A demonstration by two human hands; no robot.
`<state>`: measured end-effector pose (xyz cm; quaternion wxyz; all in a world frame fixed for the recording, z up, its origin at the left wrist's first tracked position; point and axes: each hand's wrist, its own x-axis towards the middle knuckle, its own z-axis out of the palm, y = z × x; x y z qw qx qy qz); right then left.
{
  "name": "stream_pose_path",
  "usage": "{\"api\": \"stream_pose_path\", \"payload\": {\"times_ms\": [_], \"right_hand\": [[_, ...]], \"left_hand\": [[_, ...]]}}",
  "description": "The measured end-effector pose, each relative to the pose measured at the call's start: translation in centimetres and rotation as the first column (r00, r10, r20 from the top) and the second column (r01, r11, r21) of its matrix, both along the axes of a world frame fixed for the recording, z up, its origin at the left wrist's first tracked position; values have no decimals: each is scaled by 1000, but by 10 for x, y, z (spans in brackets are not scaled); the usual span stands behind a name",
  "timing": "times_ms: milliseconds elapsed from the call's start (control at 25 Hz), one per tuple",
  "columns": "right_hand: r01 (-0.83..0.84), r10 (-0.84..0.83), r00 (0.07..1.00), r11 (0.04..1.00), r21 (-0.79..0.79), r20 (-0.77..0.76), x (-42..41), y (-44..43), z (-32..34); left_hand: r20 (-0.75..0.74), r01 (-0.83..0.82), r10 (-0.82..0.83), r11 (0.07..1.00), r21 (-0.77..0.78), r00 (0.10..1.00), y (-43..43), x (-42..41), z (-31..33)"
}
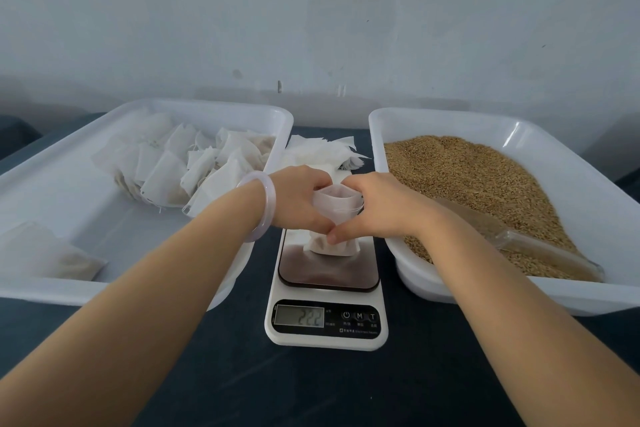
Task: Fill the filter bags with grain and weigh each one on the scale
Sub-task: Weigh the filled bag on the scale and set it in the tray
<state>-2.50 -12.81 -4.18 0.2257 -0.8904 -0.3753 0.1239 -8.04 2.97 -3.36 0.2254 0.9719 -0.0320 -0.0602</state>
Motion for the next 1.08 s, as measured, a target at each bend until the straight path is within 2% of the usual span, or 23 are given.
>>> {"api": "stream_pose_path", "payload": {"times_ms": [1080], "right_hand": [[9, -9, 1000, 1000, -4, -1, -2, -1, 1]], "left_hand": [[1, 4, -4, 1000, -1, 1000, -2, -1, 1]]}}
